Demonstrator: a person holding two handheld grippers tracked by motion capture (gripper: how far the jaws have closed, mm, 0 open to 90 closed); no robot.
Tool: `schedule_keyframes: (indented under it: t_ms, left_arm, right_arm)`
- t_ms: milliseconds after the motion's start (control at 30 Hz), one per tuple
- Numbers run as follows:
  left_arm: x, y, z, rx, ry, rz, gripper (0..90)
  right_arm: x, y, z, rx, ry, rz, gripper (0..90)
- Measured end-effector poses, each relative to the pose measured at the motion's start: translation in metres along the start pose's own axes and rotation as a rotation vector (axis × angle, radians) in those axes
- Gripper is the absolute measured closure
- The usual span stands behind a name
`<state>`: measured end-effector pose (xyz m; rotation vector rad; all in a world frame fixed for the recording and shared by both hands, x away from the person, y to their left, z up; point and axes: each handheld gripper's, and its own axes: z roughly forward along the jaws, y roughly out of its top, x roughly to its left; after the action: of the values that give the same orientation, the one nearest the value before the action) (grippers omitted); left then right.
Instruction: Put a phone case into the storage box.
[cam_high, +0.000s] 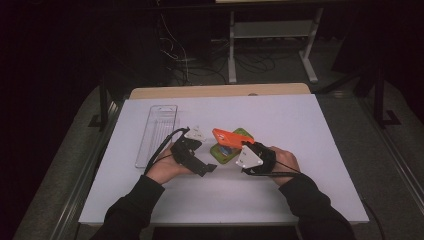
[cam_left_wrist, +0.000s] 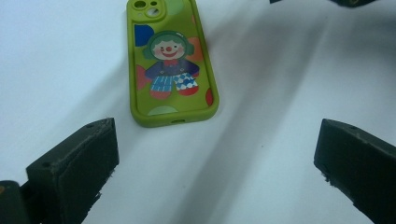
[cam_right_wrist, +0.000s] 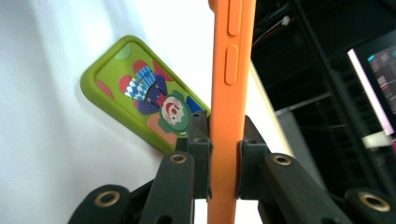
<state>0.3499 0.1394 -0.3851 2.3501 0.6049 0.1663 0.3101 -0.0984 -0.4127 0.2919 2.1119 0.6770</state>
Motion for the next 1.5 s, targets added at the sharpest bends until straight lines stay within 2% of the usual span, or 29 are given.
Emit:
schedule_keyframes:
  t_ms: [33,133,167,233,267,300,333,467,500,567,700,800,833,900,967,1067,1100,1233,1333,1467,1500]
  left_arm:
    - [0.0,0.0,0.0,-0.003,0.0,-0.011,0.0]
    - [0.001,0.0,-0.001,-0.006,0.0,-0.012,0.0]
    - [0.0,0.0,0.0,-0.017,-0.001,-0.026,0.0]
    - [0.0,-0.001,-0.001,-0.019,0.0,-0.026,0.0]
    - [0.0,-0.001,-0.001,-0.02,0.0,-0.031,0.0]
    - [-0.001,-0.001,-0.001,-0.026,-0.001,-0.046,0.0]
    - [-0.001,-0.001,0.0,-0.036,-0.003,-0.055,0.0]
    - [0.001,-0.001,-0.001,-0.035,-0.002,-0.051,0.0]
    - [0.001,-0.001,-0.001,-0.04,-0.001,-0.062,0.0]
    - [0.003,-0.001,-0.002,-0.034,0.002,-0.053,0.0]
    - [0.001,-0.001,-0.002,-0.046,0.002,-0.061,0.0]
    - [0.003,0.0,-0.003,-0.065,0.001,-0.06,0.0]
    - [0.003,0.0,-0.002,-0.071,-0.003,-0.073,0.0]
    - [0.004,0.0,-0.003,-0.067,0.0,-0.067,0.0]
    - [0.005,0.0,-0.004,-0.068,0.008,-0.066,0.0]
    - [0.005,0.001,-0.005,-0.089,0.018,-0.084,0.0]
    - [0.005,0.001,-0.005,-0.095,0.018,-0.094,0.0]
    - [0.006,0.001,-0.006,-0.099,0.023,-0.09,0.0]
    - [0.006,0.002,-0.008,-0.131,0.024,-0.104,0.0]
    - [0.007,0.005,-0.012,-0.197,0.011,-0.153,0.0]
    - [0.009,0.006,-0.013,-0.203,0.007,-0.148,0.0]
  right_arm:
    - [-0.002,0.0,0.0,-0.006,0.023,0.036,78.0]
    - [-0.007,-0.002,0.0,-0.01,0.065,0.092,78.0]
    - [-0.008,-0.002,-0.001,-0.011,0.075,0.106,78.0]
    - [-0.011,-0.003,-0.001,-0.01,0.112,0.16,78.0]
    - [-0.012,-0.003,-0.001,-0.01,0.137,0.207,78.0]
    - [-0.013,-0.003,0.0,-0.011,0.144,0.214,78.0]
    - [-0.015,-0.004,-0.001,-0.007,0.161,0.248,78.0]
    - [-0.02,-0.006,-0.002,-0.023,0.207,0.361,78.0]
    - [-0.021,-0.007,-0.002,-0.022,0.22,0.38,78.0]
    - [-0.023,-0.008,-0.002,-0.032,0.245,0.418,78.0]
    - [-0.027,-0.009,-0.001,-0.038,0.294,0.542,78.0]
    - [-0.028,-0.011,0.001,-0.038,0.332,0.582,78.1]
    - [-0.028,-0.011,0.001,-0.042,0.341,0.598,78.1]
    - [-0.028,-0.012,0.002,-0.044,0.359,0.625,78.1]
    - [-0.03,-0.013,0.004,-0.053,0.382,0.671,78.1]
    - [-0.032,-0.018,0.005,-0.066,0.421,0.768,78.1]
    - [-0.032,-0.018,0.005,-0.076,0.431,0.78,78.2]
    - [-0.032,-0.02,0.006,-0.08,0.45,0.804,78.2]
    - [-0.032,-0.021,0.007,-0.089,0.454,0.817,78.2]
    - [-0.031,-0.019,0.005,-0.099,0.449,0.814,78.1]
    - [-0.032,-0.019,0.005,-0.105,0.442,0.808,78.1]
